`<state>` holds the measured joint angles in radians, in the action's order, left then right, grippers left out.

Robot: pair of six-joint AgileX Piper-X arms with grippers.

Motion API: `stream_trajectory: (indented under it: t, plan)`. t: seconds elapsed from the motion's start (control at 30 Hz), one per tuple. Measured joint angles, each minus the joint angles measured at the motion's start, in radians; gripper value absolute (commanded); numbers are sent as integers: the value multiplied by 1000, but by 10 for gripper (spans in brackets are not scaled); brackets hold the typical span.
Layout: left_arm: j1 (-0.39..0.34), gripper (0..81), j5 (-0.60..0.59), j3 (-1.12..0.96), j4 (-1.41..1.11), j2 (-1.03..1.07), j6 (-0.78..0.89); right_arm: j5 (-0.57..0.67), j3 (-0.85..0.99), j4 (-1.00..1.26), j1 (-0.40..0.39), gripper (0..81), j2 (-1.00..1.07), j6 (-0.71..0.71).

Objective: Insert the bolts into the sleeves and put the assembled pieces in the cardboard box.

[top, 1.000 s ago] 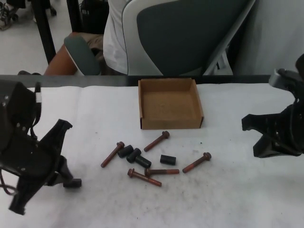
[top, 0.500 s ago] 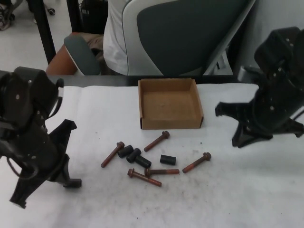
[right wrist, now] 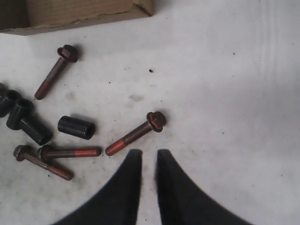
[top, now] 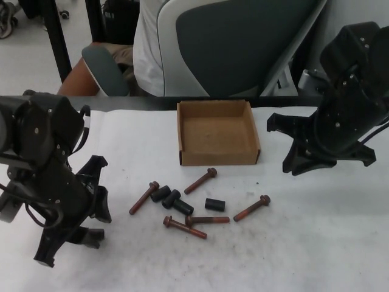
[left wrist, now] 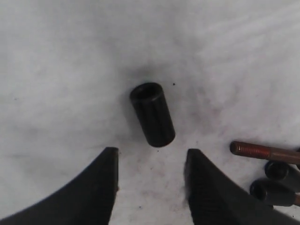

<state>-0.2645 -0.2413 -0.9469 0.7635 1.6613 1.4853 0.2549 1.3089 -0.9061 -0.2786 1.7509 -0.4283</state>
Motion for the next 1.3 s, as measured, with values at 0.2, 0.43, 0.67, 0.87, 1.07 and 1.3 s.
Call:
stream_trajectory:
  t: [0.2, 0.43, 0.67, 0.87, 1.07, 1.3]
  plan:
    - [0, 438, 35, 0, -21, 10, 11, 11, 0, 0, -4, 500, 12, -46]
    - [0, 426, 101, 0, -21, 10, 11, 31, 0, 19, -36, 489, 51, -97]
    - [0, 426, 134, 0, -4, 10, 14, 0, 0, 122, -66, 489, 68, -267]
    - [0, 426, 142, 0, 6, 10, 43, -58, 0, 180, -69, 489, 69, -379]
    - [2, 426, 145, 0, 6, 31, 54, -68, 0, 180, -69, 489, 78, -452]
    - [2, 426, 120, 0, 6, 61, 54, -47, 0, 167, -71, 489, 115, -512]
